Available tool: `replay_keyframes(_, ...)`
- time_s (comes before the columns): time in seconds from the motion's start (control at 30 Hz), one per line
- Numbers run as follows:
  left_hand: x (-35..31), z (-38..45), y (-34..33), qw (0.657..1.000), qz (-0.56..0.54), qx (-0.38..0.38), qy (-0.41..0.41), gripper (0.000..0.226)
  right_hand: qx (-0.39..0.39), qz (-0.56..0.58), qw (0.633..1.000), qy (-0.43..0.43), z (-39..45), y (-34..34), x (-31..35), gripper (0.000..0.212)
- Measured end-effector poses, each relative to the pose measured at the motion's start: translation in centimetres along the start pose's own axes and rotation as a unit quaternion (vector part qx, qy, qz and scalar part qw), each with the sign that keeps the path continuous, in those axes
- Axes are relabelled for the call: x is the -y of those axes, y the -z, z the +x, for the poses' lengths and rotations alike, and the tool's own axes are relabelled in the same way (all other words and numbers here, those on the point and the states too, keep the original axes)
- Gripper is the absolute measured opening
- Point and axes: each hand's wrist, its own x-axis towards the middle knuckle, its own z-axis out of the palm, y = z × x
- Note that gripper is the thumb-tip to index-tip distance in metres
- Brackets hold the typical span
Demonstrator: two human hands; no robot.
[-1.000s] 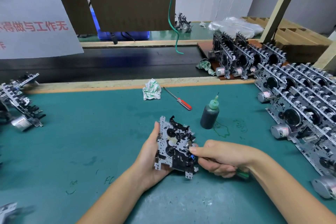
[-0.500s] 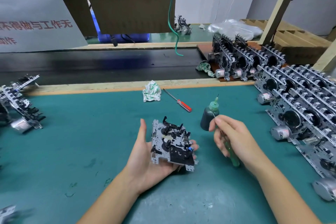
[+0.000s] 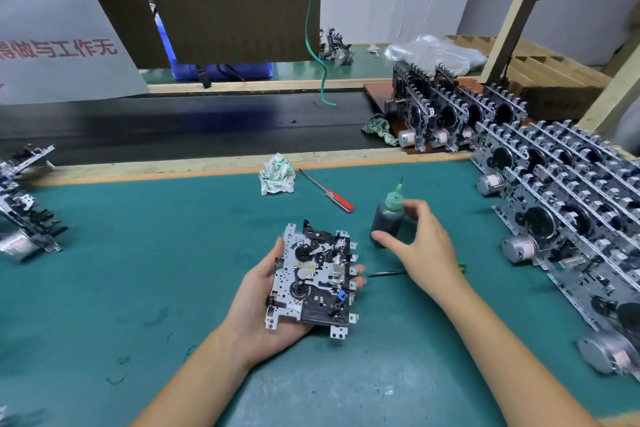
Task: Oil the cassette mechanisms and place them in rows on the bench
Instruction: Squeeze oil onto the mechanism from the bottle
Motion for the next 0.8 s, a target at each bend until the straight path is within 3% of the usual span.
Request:
replay_keyframes(0.1,0.0,0.0,0.1,1.0,0.005,0.002,0.001,0.067,0.024,0.018,0.999,0.016,0.0,0.0,-0.1,0.026)
replay_keyframes(0.17,-0.1,0.0,0.2,1.0,0.013,0.001,0.0,0.067,0.013,0.124,0.992,0.025,-0.3,0.3,0.4,0.019)
replay_keyframes(0.23,0.0,0.1,0.2,1.0,0.019,-0.005,0.0,0.067,0.003,0.273,0.962,0.014,-0.5,0.9,1.3,0.02)
replay_keyframes(0.33,0.0,0.2,0.3,1.0,0.021,-0.007,-0.002,0.066,-0.005,0.403,0.915,-0.016,-0.8,2.5,2.1,0.016)
replay_keyframes(0.4,0.0,0.2,0.3,1.0,0.015,-0.01,0.0,0.067,0.017,0.516,0.855,-0.048,-1.1,3.2,2.2,0.023)
replay_keyframes(0.5,0.1,0.2,0.3,1.0,0.007,-0.015,0.001,0.069,0.044,0.677,0.726,-0.111,-1.4,3.6,2.6,0.021)
replay_keyframes(0.57,0.1,0.2,0.2,1.0,0.005,-0.014,0.0,0.069,0.04,0.712,0.682,-0.159,-1.5,3.3,2.9,0.023)
replay_keyframes(0.73,0.1,0.2,0.1,1.0,0.011,-0.014,0.0,0.069,0.063,0.665,0.705,-0.24,-2.1,2.1,3.3,0.031)
replay_keyframes(0.8,0.1,0.1,0.0,1.0,0.011,-0.014,0.001,0.069,0.067,0.681,0.689,-0.239,-2.2,1.7,3.5,0.025)
